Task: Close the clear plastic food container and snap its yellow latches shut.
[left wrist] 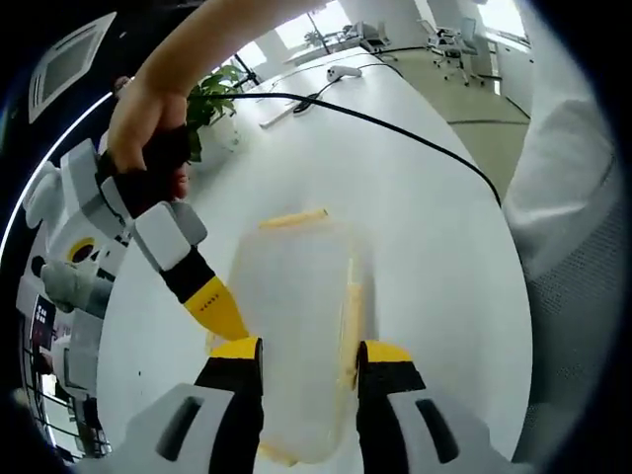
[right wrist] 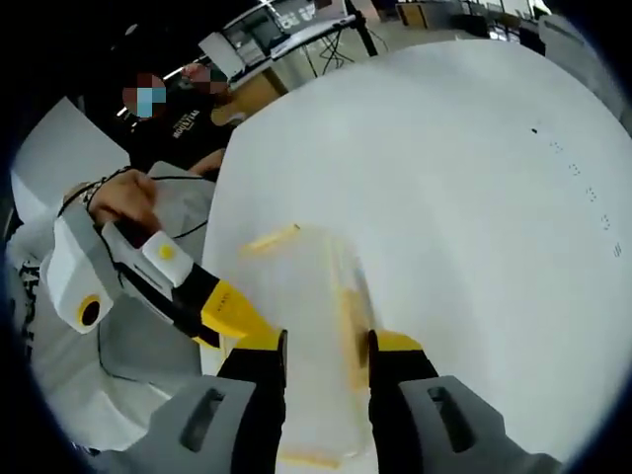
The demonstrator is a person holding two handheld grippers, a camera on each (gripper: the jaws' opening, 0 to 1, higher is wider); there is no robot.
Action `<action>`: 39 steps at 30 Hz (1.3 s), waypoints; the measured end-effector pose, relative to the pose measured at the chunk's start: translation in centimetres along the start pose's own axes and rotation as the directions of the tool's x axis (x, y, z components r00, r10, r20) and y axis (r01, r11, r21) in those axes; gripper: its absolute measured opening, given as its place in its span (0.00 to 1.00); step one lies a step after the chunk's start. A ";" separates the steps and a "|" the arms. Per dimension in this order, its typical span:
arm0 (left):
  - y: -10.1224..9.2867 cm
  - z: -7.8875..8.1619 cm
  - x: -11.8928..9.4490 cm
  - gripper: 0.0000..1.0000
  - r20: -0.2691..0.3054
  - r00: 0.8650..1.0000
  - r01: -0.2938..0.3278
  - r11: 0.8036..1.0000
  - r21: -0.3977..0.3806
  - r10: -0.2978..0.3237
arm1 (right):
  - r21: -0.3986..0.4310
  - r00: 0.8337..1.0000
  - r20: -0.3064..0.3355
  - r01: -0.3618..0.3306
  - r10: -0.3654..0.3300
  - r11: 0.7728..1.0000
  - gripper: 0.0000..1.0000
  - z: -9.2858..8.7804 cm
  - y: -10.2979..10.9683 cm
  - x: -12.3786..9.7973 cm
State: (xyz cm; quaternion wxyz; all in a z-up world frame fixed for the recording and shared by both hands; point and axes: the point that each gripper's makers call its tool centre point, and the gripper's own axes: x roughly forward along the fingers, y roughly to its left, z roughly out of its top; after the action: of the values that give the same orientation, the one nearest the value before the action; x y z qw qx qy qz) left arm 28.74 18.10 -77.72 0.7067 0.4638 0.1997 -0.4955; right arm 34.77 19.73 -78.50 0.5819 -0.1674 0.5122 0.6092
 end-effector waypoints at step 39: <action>-0.3 0.1 0.3 0.35 0.016 1.000 0.006 1.000 0.007 -0.006 | -0.034 0.992 -0.128 -0.023 0.018 0.999 0.26 0.6 0.6 1.0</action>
State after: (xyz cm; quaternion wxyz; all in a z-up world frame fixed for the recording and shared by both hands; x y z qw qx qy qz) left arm 28.54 17.87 -78.07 0.7052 0.4617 0.1935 -0.5021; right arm 34.19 20.89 -78.76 0.5386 -0.2110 0.5389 0.6123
